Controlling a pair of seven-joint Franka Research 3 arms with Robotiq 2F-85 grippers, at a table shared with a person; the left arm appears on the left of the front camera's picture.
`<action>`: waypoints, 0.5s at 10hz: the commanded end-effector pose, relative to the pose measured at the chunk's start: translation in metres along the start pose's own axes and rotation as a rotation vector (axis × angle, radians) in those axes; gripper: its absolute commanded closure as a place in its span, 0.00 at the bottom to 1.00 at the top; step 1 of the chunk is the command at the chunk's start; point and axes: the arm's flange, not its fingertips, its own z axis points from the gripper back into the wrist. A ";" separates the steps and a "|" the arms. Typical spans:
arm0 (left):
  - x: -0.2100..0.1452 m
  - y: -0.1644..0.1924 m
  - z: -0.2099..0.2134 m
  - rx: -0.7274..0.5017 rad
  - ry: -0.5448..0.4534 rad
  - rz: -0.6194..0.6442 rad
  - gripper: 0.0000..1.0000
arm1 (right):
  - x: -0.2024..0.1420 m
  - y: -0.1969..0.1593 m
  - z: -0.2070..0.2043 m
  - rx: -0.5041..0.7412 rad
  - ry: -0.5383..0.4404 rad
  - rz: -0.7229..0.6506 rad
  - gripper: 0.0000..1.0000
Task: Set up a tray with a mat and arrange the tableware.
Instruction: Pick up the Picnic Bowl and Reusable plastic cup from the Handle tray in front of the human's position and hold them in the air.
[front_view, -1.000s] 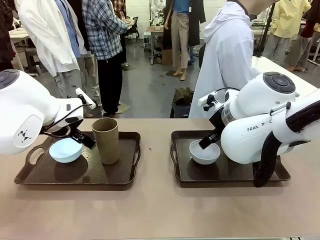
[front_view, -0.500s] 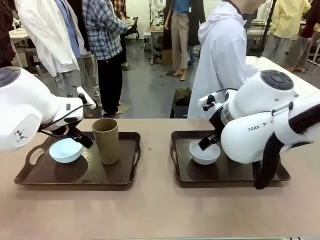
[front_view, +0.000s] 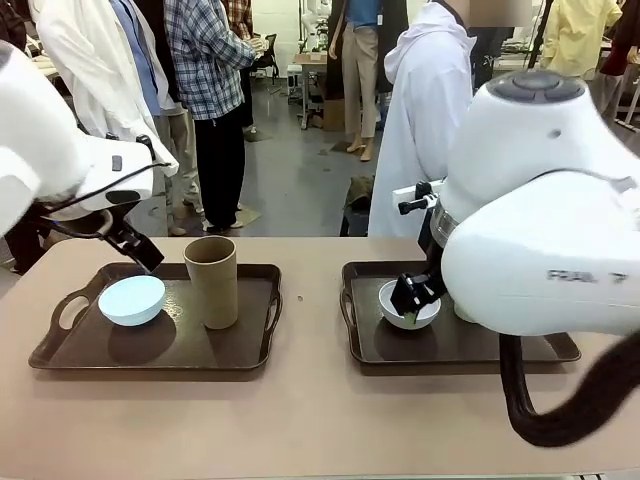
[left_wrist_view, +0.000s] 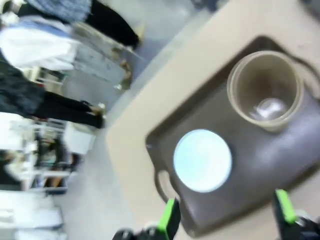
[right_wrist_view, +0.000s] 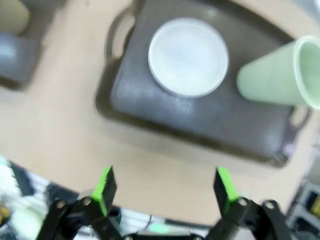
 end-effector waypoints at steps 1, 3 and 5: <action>-0.079 -0.016 0.029 -0.159 0.075 0.077 0.00 | -0.036 0.001 0.025 0.011 0.075 -0.054 0.00; -0.091 -0.009 0.043 -0.230 0.086 0.119 0.00 | -0.058 -0.010 0.025 0.009 0.095 -0.099 0.00; -0.079 0.019 0.031 -0.325 0.094 0.194 0.00 | -0.058 -0.045 0.024 0.093 0.059 -0.119 0.00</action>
